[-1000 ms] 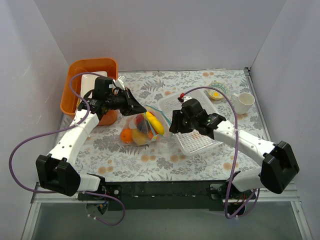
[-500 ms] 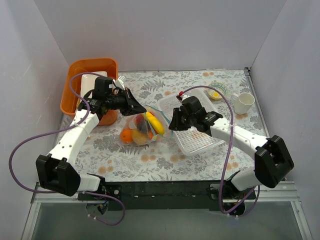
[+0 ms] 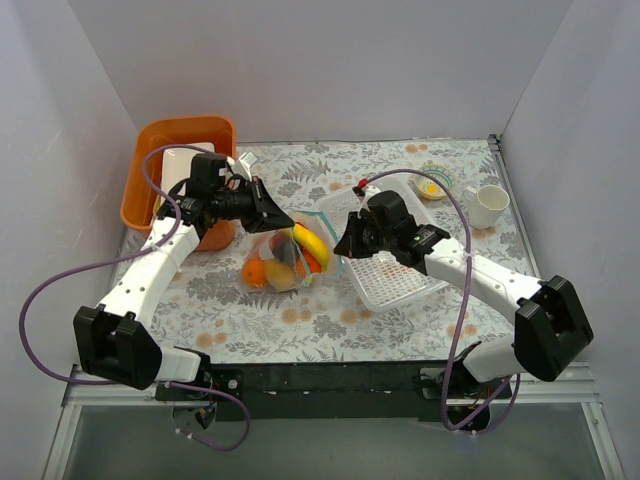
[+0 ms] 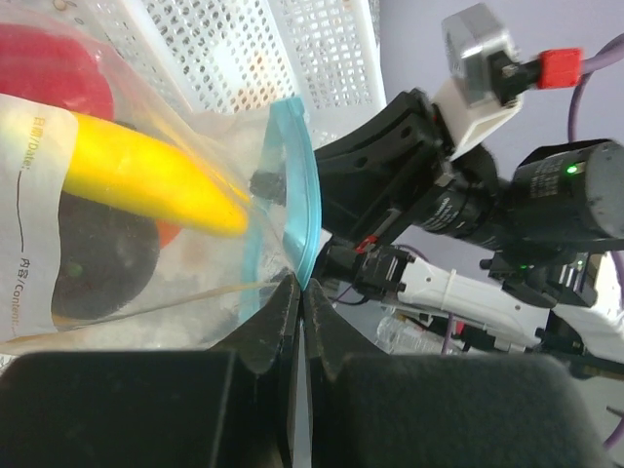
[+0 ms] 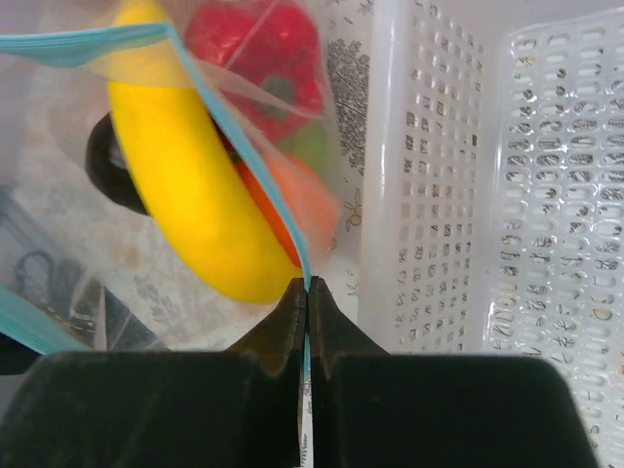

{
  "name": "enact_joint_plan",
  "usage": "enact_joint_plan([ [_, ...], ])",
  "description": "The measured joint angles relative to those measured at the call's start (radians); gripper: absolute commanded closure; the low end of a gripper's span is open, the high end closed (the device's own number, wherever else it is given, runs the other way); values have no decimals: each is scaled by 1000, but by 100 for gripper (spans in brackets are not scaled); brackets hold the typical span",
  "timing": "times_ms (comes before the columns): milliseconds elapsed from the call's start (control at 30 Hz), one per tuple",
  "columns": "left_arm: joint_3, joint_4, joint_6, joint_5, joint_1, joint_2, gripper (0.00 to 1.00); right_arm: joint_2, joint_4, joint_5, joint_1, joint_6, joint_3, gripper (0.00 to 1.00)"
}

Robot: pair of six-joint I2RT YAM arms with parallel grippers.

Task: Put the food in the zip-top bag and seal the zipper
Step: Adjust the zipper food storage bag at the center of the board.

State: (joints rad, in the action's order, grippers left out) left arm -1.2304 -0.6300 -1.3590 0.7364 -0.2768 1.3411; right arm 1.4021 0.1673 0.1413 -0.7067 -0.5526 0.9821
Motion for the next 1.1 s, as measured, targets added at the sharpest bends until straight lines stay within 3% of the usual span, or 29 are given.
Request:
enact_joint_plan([
  [367,-5,-88,89,79,0,59,98,-62,-123,104,4,-47,32,99],
  [533,-62,-81,74,90,-2,61,97,-3,-144,172,6,-53,129,99],
  [833,-63,-44,61,118,-70,107,91,73,-162,155,7,-80,167,99],
  [867,-53,-34,59,120,-80,112,82,75,-161,146,7,-81,167,99],
  [933,-35,-19,52,121,-101,123,81,74,-159,124,7,-82,167,99],
  [1067,-11,7,32,108,-131,142,25,59,-130,58,10,-85,167,99],
  [1100,-6,15,27,97,-135,142,15,51,-107,39,11,-85,167,99],
])
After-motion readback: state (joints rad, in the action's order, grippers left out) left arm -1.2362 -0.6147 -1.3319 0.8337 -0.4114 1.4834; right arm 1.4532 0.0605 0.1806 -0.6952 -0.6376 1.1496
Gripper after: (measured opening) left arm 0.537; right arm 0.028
